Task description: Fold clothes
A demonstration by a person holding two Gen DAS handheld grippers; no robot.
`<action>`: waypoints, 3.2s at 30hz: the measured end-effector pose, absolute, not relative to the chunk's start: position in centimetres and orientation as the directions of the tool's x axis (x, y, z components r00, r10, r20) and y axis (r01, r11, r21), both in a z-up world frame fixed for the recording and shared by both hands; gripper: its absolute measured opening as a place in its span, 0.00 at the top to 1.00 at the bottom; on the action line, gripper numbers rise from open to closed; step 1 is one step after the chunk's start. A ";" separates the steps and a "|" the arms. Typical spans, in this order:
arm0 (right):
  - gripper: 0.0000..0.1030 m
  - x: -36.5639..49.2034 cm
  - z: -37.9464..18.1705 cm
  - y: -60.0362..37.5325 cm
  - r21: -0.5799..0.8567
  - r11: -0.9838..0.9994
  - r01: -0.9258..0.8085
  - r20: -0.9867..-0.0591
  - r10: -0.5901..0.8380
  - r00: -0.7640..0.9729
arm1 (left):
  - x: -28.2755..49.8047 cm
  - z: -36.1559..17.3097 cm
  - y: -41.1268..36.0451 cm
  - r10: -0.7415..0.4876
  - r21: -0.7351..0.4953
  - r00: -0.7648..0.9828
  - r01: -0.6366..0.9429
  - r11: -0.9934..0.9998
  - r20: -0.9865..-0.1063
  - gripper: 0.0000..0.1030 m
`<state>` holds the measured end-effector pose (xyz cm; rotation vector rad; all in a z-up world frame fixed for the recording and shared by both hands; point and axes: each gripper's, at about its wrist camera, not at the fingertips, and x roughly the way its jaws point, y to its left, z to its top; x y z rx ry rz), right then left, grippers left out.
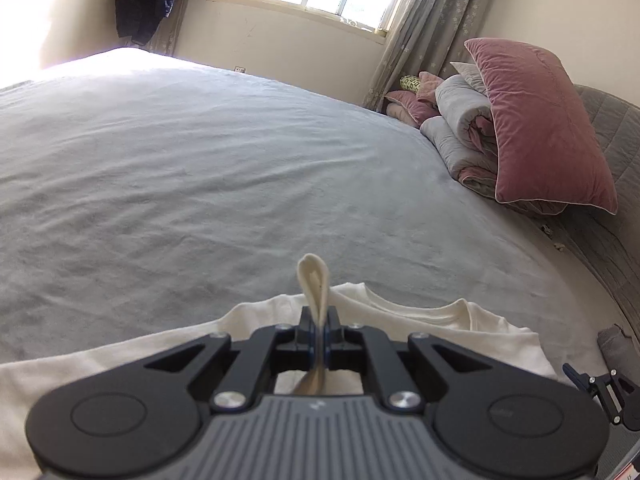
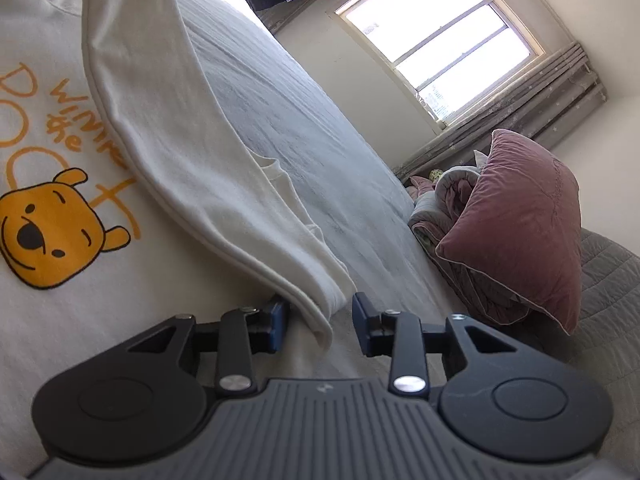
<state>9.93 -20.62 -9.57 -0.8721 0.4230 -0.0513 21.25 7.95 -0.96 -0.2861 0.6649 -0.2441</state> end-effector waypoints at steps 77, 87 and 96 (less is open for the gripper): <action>0.63 9.8 -2.1 -26.0 -0.297 0.894 -0.335 -0.607 0.094 0.789 | 20.1 -2.2 9.8 -0.267 -0.286 0.803 0.126 0.950 -0.533 0.76; 0.79 19.3 -4.8 -32.4 0.252 0.968 0.006 -0.634 0.160 0.756 | 20.1 -5.9 8.1 -0.355 -0.288 0.759 0.228 0.930 -0.546 0.77; 0.87 20.0 -5.6 -30.4 0.103 0.993 0.063 -0.615 0.014 0.788 | 20.0 -6.1 9.3 -0.362 -0.329 0.765 0.207 0.921 -0.533 0.76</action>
